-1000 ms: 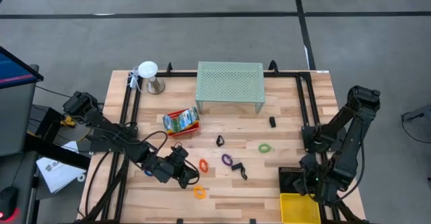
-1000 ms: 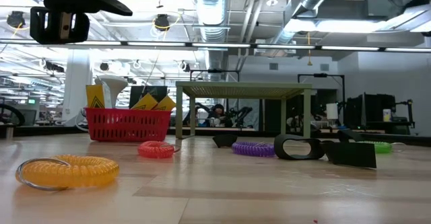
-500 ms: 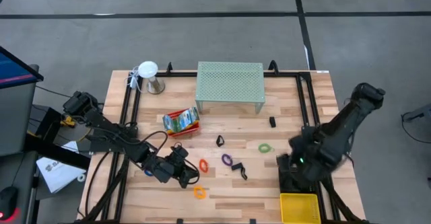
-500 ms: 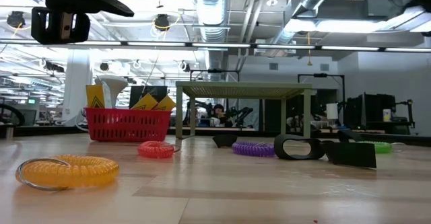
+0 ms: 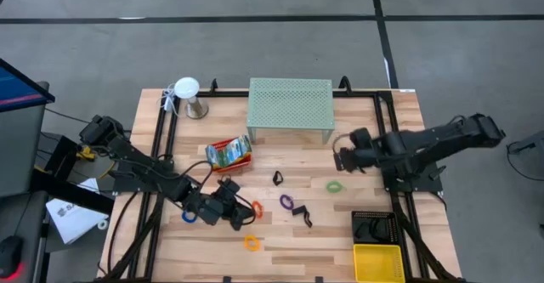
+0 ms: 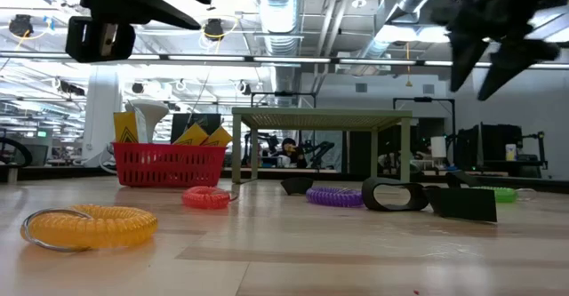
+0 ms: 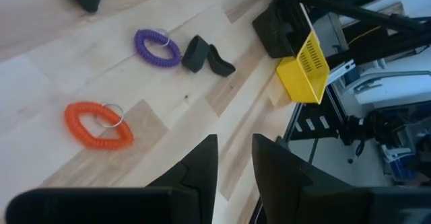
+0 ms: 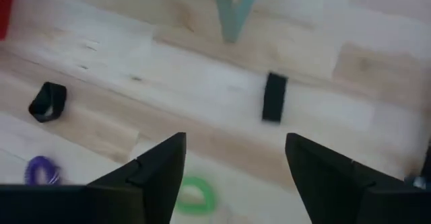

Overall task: Pick & Place Office Desk Supplies
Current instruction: Put the black rubber band into the black bin

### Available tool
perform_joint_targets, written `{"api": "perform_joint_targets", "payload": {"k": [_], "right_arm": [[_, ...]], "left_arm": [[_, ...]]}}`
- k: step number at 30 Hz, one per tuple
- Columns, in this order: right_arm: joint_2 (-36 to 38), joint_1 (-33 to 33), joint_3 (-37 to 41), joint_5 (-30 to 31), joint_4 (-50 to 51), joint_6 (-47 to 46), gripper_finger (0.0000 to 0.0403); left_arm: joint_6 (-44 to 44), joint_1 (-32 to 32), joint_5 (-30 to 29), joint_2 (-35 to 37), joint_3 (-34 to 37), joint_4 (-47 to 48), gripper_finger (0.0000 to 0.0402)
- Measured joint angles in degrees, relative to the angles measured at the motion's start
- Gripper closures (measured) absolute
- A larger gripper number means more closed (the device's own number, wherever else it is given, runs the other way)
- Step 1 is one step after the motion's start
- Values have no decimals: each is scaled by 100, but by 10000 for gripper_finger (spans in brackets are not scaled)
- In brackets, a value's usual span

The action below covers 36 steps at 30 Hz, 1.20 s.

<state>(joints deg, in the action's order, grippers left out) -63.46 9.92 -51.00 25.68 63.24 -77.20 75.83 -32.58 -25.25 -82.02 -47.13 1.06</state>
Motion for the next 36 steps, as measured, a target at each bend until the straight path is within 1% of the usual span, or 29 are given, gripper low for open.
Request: {"api": "perform_joint_targets", "payload": {"k": [3, 7, 10, 12, 16, 25, 32, 34, 36], "right_arm": [[-110, -529, 0, -244, -260, 792, 147], [-252, -967, 131, -386, -324, 1292, 146], [-249, -1194, 559, -582, -675, 1390, 146], [-193, -1328, 939, -768, -1106, 1424, 146], [-127, -1516, 1544, -809, -1761, 1431, 146], [-101, -1995, 2281, -904, -2613, 1709, 147], [-103, -2238, 2813, -1243, -3600, 1927, 148], [-103, -2274, 2939, -1277, -3636, 1928, 155], [-98, -2283, 2991, -1274, -3690, 1934, 173]], "left_arm": [[-3, 0, -35, 0, -2, -1, 314], [5, 0, -37, 0, -2, -2, 314], [7, 0, -40, 0, 0, -7, 314], [9, 0, -85, 0, -2, -7, 314], [96, 1, -147, 0, -2, -25, 314], [120, 163, -147, 0, -2, -295, 314], [120, 348, -125, 0, -2, -420, 314], [119, 401, -29, 0, -2, -424, 314], [119, 441, 31, 0, -2, -459, 314]]}}
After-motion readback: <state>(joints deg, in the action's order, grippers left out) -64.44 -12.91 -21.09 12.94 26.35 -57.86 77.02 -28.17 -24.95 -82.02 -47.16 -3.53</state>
